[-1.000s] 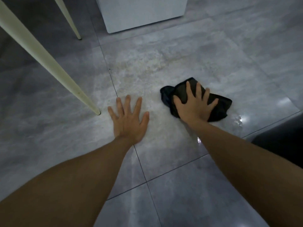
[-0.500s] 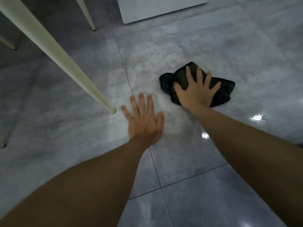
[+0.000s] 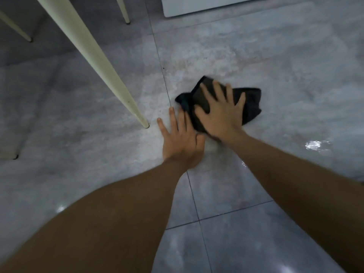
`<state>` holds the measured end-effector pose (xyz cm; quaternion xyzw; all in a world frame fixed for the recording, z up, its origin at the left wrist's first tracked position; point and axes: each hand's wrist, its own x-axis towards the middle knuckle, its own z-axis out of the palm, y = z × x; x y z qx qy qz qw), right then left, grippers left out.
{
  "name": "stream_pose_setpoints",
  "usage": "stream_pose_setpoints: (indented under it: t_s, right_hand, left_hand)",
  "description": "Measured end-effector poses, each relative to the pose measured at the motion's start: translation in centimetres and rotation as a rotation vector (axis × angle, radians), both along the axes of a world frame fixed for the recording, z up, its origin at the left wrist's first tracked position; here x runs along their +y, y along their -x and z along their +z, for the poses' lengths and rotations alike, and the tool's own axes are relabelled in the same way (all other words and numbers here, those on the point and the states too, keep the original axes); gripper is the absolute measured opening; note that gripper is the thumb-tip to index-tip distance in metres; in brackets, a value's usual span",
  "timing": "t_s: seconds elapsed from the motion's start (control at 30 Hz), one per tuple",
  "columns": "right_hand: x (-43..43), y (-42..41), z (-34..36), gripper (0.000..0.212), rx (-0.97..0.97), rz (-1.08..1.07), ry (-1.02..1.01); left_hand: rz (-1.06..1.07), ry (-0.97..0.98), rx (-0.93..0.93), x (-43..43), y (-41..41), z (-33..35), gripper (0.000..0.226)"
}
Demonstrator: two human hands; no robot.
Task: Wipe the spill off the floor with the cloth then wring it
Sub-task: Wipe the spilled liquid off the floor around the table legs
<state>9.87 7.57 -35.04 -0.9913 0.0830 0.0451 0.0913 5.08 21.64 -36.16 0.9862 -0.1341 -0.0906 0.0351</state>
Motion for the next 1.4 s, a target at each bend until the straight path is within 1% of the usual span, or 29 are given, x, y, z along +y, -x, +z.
stream_pose_setpoints:
  t_s: [0.07,0.13,0.23,0.3,0.33,0.4,0.47,0.53,0.6,0.63,0.7,0.73,0.8,0.83,0.9,0.97,1.03,1.1,1.13,1.2,1.27,1.3,1.33,1.4]
  right_hand:
    - [-1.5,4.6,-0.5,0.071,-0.050,0.041,0.018]
    - [-5.0,7.3,-0.5,0.072,-0.047,-0.004,0.037]
    - [-9.9,5.8,-0.1,0.078,0.055,-0.186,0.057]
    - [-10.0,3.7,0.0,0.078,0.059,-0.306,0.032]
    - [-8.9,3.4,0.2,0.077,0.052,-0.314,0.019]
    - [-6.2,5.2,0.3,0.075,0.024,-0.201,0.002]
    - [-4.4,10.1,0.2,0.074,-0.037,-0.018,0.038]
    - [-4.6,15.4,-0.1,0.074,-0.078,0.073,0.080]
    - [-6.2,18.1,-0.4,0.075,-0.044,0.076,0.087]
    - [-6.9,18.2,-0.4,0.076,-0.026,0.053,0.089]
    - [-6.9,16.4,0.1,0.077,-0.013,-0.063,0.068]
    - [-6.0,15.1,0.2,0.078,-0.010,-0.129,0.052]
    - [-3.0,13.2,0.1,0.079,0.005,-0.185,0.028]
    - [-1.0,13.2,0.1,0.078,-0.007,-0.144,0.016]
    - [2.5,15.7,-0.3,0.077,-0.065,0.058,-0.004]
    - [4.1,19.5,-0.9,0.077,-0.123,0.269,0.003]
    - [3.7,21.6,-1.1,0.077,-0.135,0.393,-0.004]
    - [2.8,20.6,-1.0,0.076,-0.119,0.444,0.016]
    - [2.9,19.2,-0.8,0.077,-0.107,0.427,0.032]
    - [4.9,15.7,-0.3,0.078,-0.088,0.291,0.029]
    - [9.1,13.3,0.0,0.078,-0.061,0.167,-0.008]
    - [11.3,13.2,0.1,0.077,-0.054,0.185,-0.026]
    - [13.3,14.0,0.2,0.076,-0.067,0.272,-0.048]
    - [15.2,17.4,-0.5,0.074,-0.121,0.556,-0.076]
  left_hand:
    - [-0.016,-0.023,-0.001,0.2,0.0,0.1,0.078]
    - [-0.011,-0.011,-0.021,0.4,0.0,-0.1,0.078]
    - [0.009,0.039,-0.009,0.3,0.1,-0.1,0.077]
    - [0.008,0.028,-0.018,0.1,0.0,-0.2,0.076]
    - [0.007,0.021,-0.009,0.1,0.0,0.0,0.076]
    - [-0.001,0.006,-0.005,0.2,-0.1,0.3,0.075]
    - [-0.020,0.028,-0.003,0.5,0.0,0.5,0.075]
    - [-0.043,0.163,0.004,1.2,0.1,0.7,0.073]
    - [-0.064,0.359,0.003,1.9,0.4,1.1,0.067]
    - [-0.061,0.452,-0.007,2.3,0.6,1.3,0.062]
    - [-0.033,0.582,-0.030,3.2,1.6,1.7,0.052]
    - [-0.020,0.604,-0.048,3.8,2.4,1.8,0.047]
    - [-0.009,0.547,-0.124,5.1,4.2,1.6,0.040]
    - [-0.002,0.494,-0.164,5.9,5.0,1.4,0.038]
    - [0.035,0.394,-0.217,7.6,6.2,1.2,0.038]
    - [0.134,0.295,-0.220,9.6,6.8,1.4,0.041]
    - [0.233,0.227,-0.185,12.1,7.6,1.7,0.046]
    - [0.304,0.172,-0.135,14.7,8.4,1.9,0.052]
    - [0.327,0.142,-0.109,16.0,9.0,1.9,0.054]
    - [0.350,0.108,-0.056,18.3,10.0,1.7,0.057]
    - [0.345,0.130,-0.026,19.4,10.7,1.4,0.057]
    - [0.345,0.179,-0.035,19.7,10.8,1.2,0.055]
    - [0.358,0.247,-0.052,20.1,10.8,1.1,0.053]
    - [0.392,0.379,-0.054,21.1,10.6,1.4,0.057]
